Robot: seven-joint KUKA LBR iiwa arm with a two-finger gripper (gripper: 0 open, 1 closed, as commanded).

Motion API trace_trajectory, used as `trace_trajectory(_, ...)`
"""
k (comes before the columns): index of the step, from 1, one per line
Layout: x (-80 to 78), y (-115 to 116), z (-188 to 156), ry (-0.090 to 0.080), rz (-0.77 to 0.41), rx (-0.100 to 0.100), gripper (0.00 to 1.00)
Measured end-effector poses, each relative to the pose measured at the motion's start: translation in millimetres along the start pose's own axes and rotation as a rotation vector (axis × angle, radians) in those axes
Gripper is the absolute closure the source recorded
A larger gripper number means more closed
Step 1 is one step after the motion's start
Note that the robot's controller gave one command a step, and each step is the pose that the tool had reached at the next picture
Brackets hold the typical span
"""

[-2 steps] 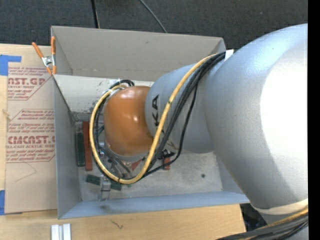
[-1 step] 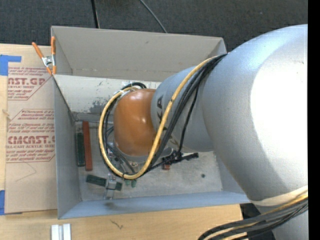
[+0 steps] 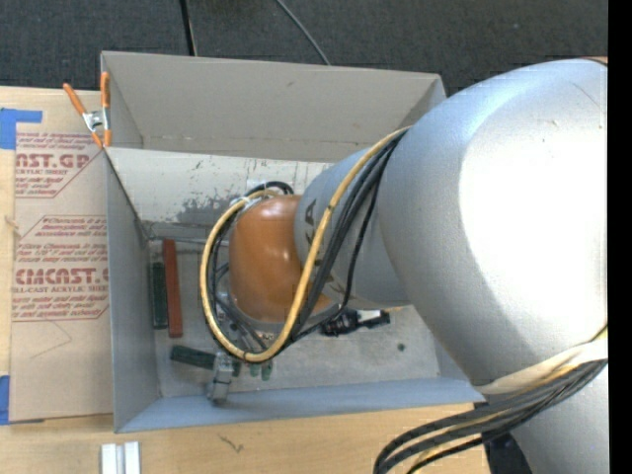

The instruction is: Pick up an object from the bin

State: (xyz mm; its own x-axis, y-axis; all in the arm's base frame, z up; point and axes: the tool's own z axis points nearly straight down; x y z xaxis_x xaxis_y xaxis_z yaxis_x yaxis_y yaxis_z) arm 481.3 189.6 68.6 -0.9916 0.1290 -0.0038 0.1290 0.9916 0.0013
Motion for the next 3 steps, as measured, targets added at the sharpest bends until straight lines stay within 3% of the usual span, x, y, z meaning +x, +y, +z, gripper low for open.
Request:
trace_trajectory(1,7.0,36.2,-1.0,0.004,0.175,0.001,1.0)
trace_trajectory(3,7.9,35.4,-4.0,0.007,0.175,0.003,1.0)
